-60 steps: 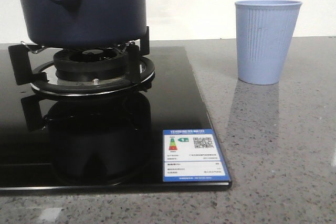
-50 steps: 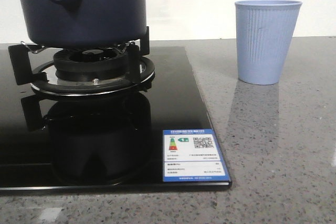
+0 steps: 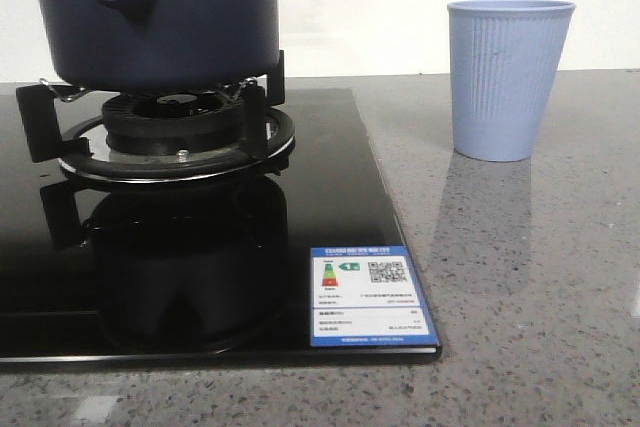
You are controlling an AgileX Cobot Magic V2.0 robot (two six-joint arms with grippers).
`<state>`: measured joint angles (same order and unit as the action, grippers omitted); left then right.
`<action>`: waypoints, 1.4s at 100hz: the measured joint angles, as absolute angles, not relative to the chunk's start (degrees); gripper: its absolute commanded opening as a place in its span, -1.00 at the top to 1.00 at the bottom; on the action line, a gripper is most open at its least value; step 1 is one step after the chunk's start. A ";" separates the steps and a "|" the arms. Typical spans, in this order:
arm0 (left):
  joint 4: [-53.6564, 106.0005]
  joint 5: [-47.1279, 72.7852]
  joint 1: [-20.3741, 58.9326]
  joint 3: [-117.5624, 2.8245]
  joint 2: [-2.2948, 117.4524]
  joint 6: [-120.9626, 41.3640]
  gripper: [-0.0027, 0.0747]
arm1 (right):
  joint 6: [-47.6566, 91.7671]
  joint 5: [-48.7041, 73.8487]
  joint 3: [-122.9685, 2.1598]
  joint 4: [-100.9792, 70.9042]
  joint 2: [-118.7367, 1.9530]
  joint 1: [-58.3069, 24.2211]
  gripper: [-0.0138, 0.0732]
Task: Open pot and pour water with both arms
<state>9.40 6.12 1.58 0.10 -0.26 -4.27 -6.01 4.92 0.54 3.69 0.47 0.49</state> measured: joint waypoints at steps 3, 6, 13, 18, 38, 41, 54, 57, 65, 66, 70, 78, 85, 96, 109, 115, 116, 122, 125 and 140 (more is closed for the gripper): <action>9.40 6.12 1.58 0.10 -0.26 -4.27 0.98 | -6.01 4.92 0.54 3.69 0.47 0.49 0.84; 9.40 6.12 1.58 0.10 -0.26 -4.27 0.98 | -6.01 4.92 0.54 3.69 0.47 0.49 0.84; 9.40 6.12 1.58 0.10 -0.26 -4.27 0.98 | -6.01 4.92 0.54 3.69 0.47 0.49 0.84; 9.40 6.12 1.58 0.10 -0.26 -4.27 0.98 | -6.01 4.92 0.54 3.69 0.47 0.49 0.84; 9.40 6.12 1.58 0.10 -0.26 -4.27 0.98 | -6.01 4.92 0.54 3.69 0.47 0.49 0.84; 9.40 6.12 1.58 0.10 -0.26 -4.27 0.98 | -6.01 4.92 0.54 3.69 0.47 0.49 0.84; 9.40 6.12 1.58 0.10 -0.26 -4.27 0.98 | -6.01 4.92 0.54 3.69 0.47 0.49 0.84; 9.58 5.98 1.58 0.10 -0.26 -4.27 0.98 | -6.01 4.92 0.54 3.69 0.47 0.49 0.84; 10.61 5.62 1.58 0.10 -0.26 -4.27 0.98 | -6.01 4.92 0.54 3.69 0.47 0.49 0.84; 10.72 5.62 1.58 0.10 -0.26 -4.27 0.98 | -6.01 4.92 0.54 3.69 0.47 0.49 0.84; 11.29 5.53 1.58 0.10 -0.26 -4.27 0.98 | -6.01 4.92 0.54 3.69 0.47 0.49 0.84; 12.53 5.36 1.58 0.10 -0.26 -4.27 0.98 | -6.01 4.79 0.54 3.35 0.47 0.49 0.84; 14.34 5.14 1.58 0.10 -0.26 -4.27 0.98 | -6.01 4.10 0.54 2.19 0.47 0.49 0.84; 18.51 5.04 1.58 0.10 -0.26 -4.27 0.98 | -6.01 3.10 0.54 -1.70 0.47 0.49 0.84; 25.32 5.01 1.58 0.10 -0.26 -4.27 0.98 | -6.01 2.61 0.54 -8.44 0.47 0.49 0.84; 28.91 4.58 1.58 0.10 -0.26 -4.27 0.98 | -6.01 2.38 0.54 -12.48 0.47 0.49 0.84; 29.90 4.57 1.58 0.10 -0.26 -4.27 0.98 | -6.01 2.38 0.54 -12.93 0.47 0.49 0.84; 33.84 4.03 1.58 0.10 -0.26 -4.27 0.98 | -6.01 2.24 0.54 -16.49 0.47 0.49 0.84; 36.10 3.34 1.58 0.10 -0.26 -4.27 0.98 | -6.01 2.13 0.54 -17.55 0.47 0.49 0.84; 40.44 1.97 1.58 -0.03 -0.26 -4.27 0.98 | -6.01 2.53 0.54 -19.68 0.47 0.49 0.83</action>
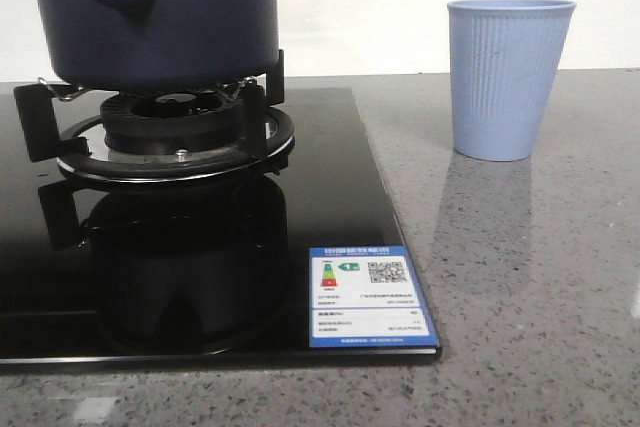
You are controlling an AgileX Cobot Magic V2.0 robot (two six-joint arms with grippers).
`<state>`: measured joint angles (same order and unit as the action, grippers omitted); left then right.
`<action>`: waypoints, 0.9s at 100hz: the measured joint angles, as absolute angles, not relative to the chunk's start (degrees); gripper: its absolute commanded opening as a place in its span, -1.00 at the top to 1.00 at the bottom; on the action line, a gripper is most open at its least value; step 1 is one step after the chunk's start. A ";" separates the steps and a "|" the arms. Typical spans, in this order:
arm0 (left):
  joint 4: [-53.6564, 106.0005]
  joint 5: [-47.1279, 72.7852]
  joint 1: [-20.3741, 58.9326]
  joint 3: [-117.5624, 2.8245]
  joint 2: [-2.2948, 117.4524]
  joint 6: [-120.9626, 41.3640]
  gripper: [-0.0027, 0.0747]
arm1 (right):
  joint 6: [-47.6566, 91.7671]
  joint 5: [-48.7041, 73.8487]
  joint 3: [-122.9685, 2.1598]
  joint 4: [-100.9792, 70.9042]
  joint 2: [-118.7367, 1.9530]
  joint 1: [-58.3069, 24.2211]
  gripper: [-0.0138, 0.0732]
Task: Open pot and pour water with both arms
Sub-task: 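Grasp the blue lid knob with the left gripper and lift the lid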
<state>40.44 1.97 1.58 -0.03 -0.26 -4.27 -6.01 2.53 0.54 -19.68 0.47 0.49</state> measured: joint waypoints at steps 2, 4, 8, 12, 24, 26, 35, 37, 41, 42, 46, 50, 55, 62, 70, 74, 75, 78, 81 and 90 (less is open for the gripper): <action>40.57 2.11 1.58 -0.03 -0.26 -4.27 0.98 | -6.01 2.82 0.54 -19.76 0.47 0.49 0.83; 40.68 2.29 1.58 -0.17 -0.26 -4.27 0.98 | -6.01 3.10 0.43 -19.76 0.47 0.49 0.83; 40.51 2.85 1.58 -0.59 -0.26 -4.27 0.98 | -6.01 4.26 -0.28 -19.76 0.47 0.49 0.83; 40.05 4.05 1.58 -1.45 -0.26 -4.27 0.98 | -6.01 5.32 -1.26 -19.35 0.47 0.49 0.83; 35.83 9.67 1.58 -6.72 0.54 -4.27 0.98 | -6.01 10.78 -6.78 -15.84 -0.03 0.49 0.83; 34.73 10.86 1.58 -7.94 0.90 -4.27 0.98 | -6.01 11.52 -7.91 -15.03 -0.62 0.49 0.83; 29.93 15.99 1.58 -13.13 4.21 -4.41 0.98 | -6.01 16.90 -12.72 -12.26 -4.75 0.49 0.83; 29.21 17.10 1.58 -14.40 5.11 -4.91 0.98 | -6.01 18.14 -13.76 -11.88 -5.94 0.49 0.83; 28.27 19.31 1.58 -16.91 6.96 -6.15 0.98 | -6.01 20.65 -15.80 -11.06 -8.42 0.49 0.83; 28.27 19.67 1.58 -17.31 7.27 -6.42 0.98 | -5.91 21.01 -16.13 -10.80 -8.85 0.49 0.83; 27.93 21.73 1.58 -19.66 9.10 -8.11 0.98 | -5.72 23.34 -18.04 -10.43 -11.36 0.49 0.83; 27.81 23.45 1.58 -21.84 10.79 -9.56 0.98 | -5.48 25.53 -19.85 -10.17 -13.70 0.49 0.83; 27.81 26.18 1.58 -24.11 12.57 -11.77 0.98 | -5.05 27.81 -21.72 -9.94 -16.20 0.49 0.83; 27.73 28.73 1.88 -26.72 14.66 -14.14 0.98 | -3.94 29.96 -23.88 -9.84 -19.13 0.37 0.83; 27.83 29.18 3.70 -28.39 16.21 -15.44 0.98 | -2.75 30.63 -25.46 -9.84 -21.58 -0.90 0.84; 27.83 29.18 4.78 -29.05 16.86 -16.19 0.98 | -1.84 30.72 -26.17 -9.84 -22.59 -1.95 0.84; 27.83 29.18 5.23 -29.26 16.96 -16.39 0.98 | -1.69 30.72 -26.17 -9.84 -22.75 -2.35 0.84; 27.94 29.29 6.13 -29.67 17.44 -17.22 0.98 | -0.79 30.72 -26.79 -9.84 -23.44 -3.16 0.84; 27.93 29.29 7.01 -30.06 17.77 -18.26 0.98 | 0.00 30.72 -27.19 -9.84 -23.90 -3.99 0.84; 28.05 29.29 9.51 -31.13 19.08 -19.98 0.98 | 1.19 30.76 -27.95 -9.84 -25.07 -6.95 0.84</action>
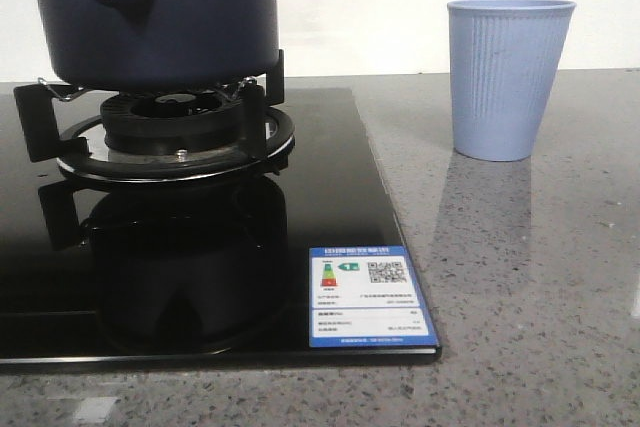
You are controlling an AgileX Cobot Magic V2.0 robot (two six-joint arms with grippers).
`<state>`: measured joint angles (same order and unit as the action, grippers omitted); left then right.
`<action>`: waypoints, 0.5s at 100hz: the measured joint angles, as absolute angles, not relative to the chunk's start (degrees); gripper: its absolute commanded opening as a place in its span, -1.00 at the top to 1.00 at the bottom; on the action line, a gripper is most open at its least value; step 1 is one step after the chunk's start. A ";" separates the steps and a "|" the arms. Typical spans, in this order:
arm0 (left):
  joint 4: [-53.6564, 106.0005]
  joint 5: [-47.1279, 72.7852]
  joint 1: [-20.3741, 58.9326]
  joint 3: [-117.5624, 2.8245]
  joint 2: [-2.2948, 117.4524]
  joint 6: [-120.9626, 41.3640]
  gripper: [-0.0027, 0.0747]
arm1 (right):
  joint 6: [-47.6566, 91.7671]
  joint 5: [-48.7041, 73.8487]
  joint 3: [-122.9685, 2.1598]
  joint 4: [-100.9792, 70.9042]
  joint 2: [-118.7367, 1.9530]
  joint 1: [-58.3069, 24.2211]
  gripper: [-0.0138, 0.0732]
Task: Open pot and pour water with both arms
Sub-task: 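Grasp the blue lid knob with the left gripper and lift the lid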
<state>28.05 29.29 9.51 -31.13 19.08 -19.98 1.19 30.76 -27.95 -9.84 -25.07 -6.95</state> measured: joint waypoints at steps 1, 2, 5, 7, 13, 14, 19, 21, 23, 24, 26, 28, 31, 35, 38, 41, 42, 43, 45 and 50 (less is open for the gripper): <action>28.05 29.29 9.68 -31.22 19.11 -19.95 0.98 | 1.20 30.62 -28.06 -9.84 -25.08 -7.18 0.84; 28.05 29.29 10.01 -31.38 19.33 -20.09 0.98 | 1.29 30.50 -28.04 -9.84 -25.18 -7.61 0.84; 28.17 29.08 10.63 -31.50 19.64 -20.24 0.98 | 1.53 30.34 -28.07 -9.84 -25.34 -8.44 0.84; 28.31 28.79 11.05 -31.59 19.90 -20.33 0.98 | 1.52 30.07 -28.17 -9.84 -25.45 -9.01 0.84; 28.70 28.07 12.14 -31.72 20.46 -20.37 0.98 | 1.65 29.45 -28.17 -9.84 -25.48 -10.39 0.84; 28.84 27.91 12.24 -31.72 20.42 -20.47 0.98 | 1.65 29.24 -28.17 -9.84 -25.48 -10.49 0.84; 28.94 27.32 12.77 -31.74 20.73 -20.46 0.98 | 1.76 28.59 -28.17 -9.84 -25.48 -10.93 0.84; 29.08 27.08 13.01 -31.74 20.84 -20.46 0.98 | 1.76 28.45 -28.17 -9.95 -25.48 -11.03 0.84; 29.08 26.93 13.14 -31.74 20.98 -20.46 0.98 | 1.85 28.31 -28.17 -10.10 -25.48 -11.06 0.84; 29.08 26.80 13.12 -31.74 20.98 -20.46 0.98 | 1.85 28.30 -28.17 -10.20 -25.48 -11.06 0.84; 29.08 26.70 13.16 -31.74 20.98 -20.46 0.98 | 1.85 28.20 -28.17 -10.33 -25.48 -11.15 0.84; 29.08 26.45 13.25 -31.74 21.05 -20.46 0.97 | 1.88 28.03 -28.17 -10.59 -25.48 -11.15 0.84; 29.08 26.17 13.37 -31.74 21.05 -20.46 0.96 | 1.88 27.90 -28.17 -10.82 -25.48 -11.15 0.84; 29.08 25.90 13.38 -31.74 21.20 -20.46 0.92 | 1.88 27.66 -28.17 -10.85 -25.48 -11.15 0.84; 29.08 25.78 13.38 -31.74 21.25 -20.46 0.88 | 1.88 27.66 -28.17 -10.96 -25.48 -11.15 0.84; 29.08 25.65 13.38 -31.74 21.41 -20.57 0.80 | 1.88 27.66 -28.17 -11.00 -25.48 -11.15 0.84; 29.08 25.65 13.38 -31.74 21.54 -20.57 0.78 | 1.88 27.66 -28.17 -11.00 -25.48 -11.15 0.84; 29.08 25.65 13.38 -31.74 21.50 -20.57 0.74 | 1.88 27.66 -28.17 -11.00 -25.48 -11.15 0.84; 29.16 25.65 13.38 -31.74 21.68 -20.57 0.70 | 1.99 27.66 -28.17 -11.00 -25.48 -11.15 0.83; 29.16 25.65 13.38 -31.74 21.87 -20.57 0.47 | 1.98 27.66 -28.17 -11.09 -25.48 -11.15 0.82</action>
